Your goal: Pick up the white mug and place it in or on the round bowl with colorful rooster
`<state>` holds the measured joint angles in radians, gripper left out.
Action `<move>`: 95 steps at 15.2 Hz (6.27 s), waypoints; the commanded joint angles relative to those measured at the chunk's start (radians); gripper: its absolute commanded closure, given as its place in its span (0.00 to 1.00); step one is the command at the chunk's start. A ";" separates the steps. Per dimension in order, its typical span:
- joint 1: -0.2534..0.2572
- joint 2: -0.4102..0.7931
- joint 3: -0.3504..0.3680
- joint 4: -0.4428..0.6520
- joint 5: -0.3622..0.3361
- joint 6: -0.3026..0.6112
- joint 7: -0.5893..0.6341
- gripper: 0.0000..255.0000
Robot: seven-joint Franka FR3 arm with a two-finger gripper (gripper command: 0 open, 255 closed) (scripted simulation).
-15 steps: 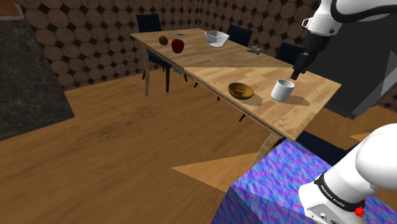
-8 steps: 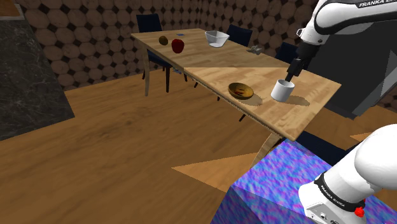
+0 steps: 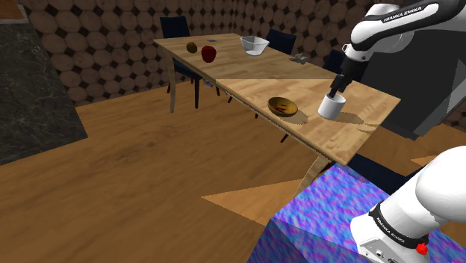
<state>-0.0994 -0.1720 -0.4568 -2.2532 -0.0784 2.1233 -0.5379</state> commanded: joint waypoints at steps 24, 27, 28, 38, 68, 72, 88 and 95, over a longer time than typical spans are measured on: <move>-0.020 0.230 -0.052 0.050 0.150 0.161 -0.144 1.00; -0.020 0.230 -0.052 0.051 0.150 0.160 -0.144 1.00; -0.020 0.231 -0.052 0.051 0.150 0.161 -0.144 1.00; -0.016 0.163 -0.052 0.108 0.104 0.045 -0.109 1.00; 0.159 0.179 0.148 0.396 0.094 -0.220 0.275 1.00; 0.196 0.233 0.183 0.478 0.106 -0.250 0.345 1.00; 0.194 0.275 0.184 0.312 0.121 -0.043 0.334 1.00; 0.193 0.295 0.185 0.278 0.128 0.010 0.328 1.00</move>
<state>0.0938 0.1225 -0.2718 -1.9745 0.0497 2.1307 -0.2097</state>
